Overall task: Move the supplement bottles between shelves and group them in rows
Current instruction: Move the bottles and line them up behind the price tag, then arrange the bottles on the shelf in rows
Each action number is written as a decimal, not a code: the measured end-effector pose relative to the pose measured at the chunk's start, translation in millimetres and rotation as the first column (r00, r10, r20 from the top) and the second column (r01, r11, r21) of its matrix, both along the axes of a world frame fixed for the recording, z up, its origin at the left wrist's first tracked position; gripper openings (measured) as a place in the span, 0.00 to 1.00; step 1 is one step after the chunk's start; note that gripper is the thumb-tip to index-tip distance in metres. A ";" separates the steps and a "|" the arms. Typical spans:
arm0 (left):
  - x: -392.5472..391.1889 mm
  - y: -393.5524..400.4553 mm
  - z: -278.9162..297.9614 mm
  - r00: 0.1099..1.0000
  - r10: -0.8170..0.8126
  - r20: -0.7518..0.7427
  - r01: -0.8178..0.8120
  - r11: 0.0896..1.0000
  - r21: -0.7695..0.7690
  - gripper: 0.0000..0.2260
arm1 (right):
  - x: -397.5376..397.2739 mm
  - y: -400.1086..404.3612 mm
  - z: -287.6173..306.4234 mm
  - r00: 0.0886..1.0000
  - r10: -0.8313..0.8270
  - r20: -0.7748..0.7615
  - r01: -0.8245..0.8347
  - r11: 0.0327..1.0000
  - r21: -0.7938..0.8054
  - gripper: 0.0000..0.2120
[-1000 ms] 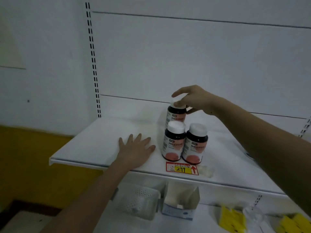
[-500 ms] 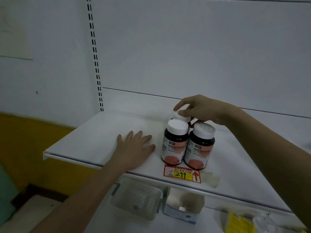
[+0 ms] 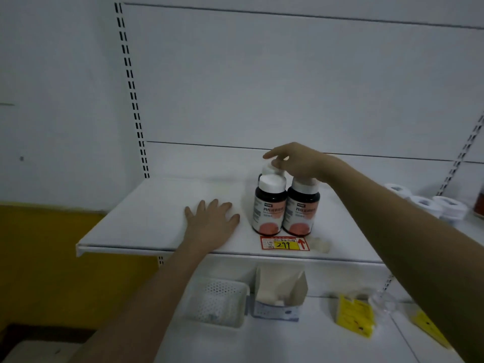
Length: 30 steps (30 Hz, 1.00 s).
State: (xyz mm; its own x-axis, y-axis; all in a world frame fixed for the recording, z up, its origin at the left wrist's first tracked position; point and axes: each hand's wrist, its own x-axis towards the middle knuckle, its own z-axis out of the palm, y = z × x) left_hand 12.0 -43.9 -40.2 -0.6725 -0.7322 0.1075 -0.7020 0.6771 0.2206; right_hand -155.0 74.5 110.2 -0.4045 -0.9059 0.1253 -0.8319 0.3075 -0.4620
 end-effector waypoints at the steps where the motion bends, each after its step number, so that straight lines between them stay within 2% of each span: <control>1: 1.1 -0.2 -0.3 1.000 -0.005 -0.021 0.005 1.000 0.004 0.25 | 4.9 6.1 0.3 0.999 -0.045 -0.009 0.044 0.996 -0.075 0.15; 4: 3.4 0.9 0.0 0.996 -0.016 -0.087 0.016 1.000 0.000 0.24 | 18.2 36.0 -3.3 0.985 -0.174 -0.005 0.164 0.939 -0.303 0.14; 6: 6.1 4.9 5.0 0.992 -0.002 -0.127 0.002 1.000 0.005 0.22 | 26.1 63.2 -9.6 0.975 -0.219 -0.029 0.196 0.917 -0.347 0.12; 11: 14.2 18.4 54.5 0.951 0.079 -0.299 -0.078 0.997 0.016 0.20 | 24.5 130.5 -19.2 0.951 -0.310 -0.007 0.297 0.918 -0.262 0.12; 14: 5.2 50.5 116.3 0.876 -0.021 -0.482 -0.032 0.994 -0.103 0.18 | 13.6 171.8 -16.5 0.934 -0.356 0.030 0.351 0.899 -0.262 0.14; 16: -7.7 87.9 148.9 0.834 -0.131 -0.536 0.072 0.989 -0.129 0.17 | 5.6 198.9 -16.0 0.930 -0.366 0.031 0.361 0.897 -0.255 0.15; 21: -61.3 216.5 164.8 0.802 -0.368 -0.470 0.406 0.914 -0.023 0.11 | -21.0 281.4 -16.3 0.928 -0.371 -0.019 0.362 0.915 -0.177 0.14; 25: -120.6 329.7 133.6 0.795 -0.461 -0.394 0.506 0.862 0.011 0.11 | -56.0 377.3 -26.2 0.930 -0.365 -0.043 0.359 0.927 -0.112 0.13; 28: -167.7 412.7 116.1 0.789 -0.506 -0.350 0.566 0.820 0.090 0.13 | -88.3 467.0 -35.6 0.916 -0.400 -0.033 0.397 0.916 -0.056 0.13; 30: -198.4 462.4 112.4 0.776 -0.544 -0.319 0.596 0.798 0.091 0.14 | -112.6 530.2 -35.7 0.897 -0.440 -0.044 0.439 0.898 -0.034 0.11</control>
State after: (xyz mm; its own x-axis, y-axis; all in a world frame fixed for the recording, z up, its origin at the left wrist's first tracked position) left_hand -186.4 418.5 72.2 -0.9366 -0.2465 0.2490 -0.0963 0.8644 0.4935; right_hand -267.6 604.8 74.5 -0.7538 -0.6338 0.1734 -0.6359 0.6373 -0.4354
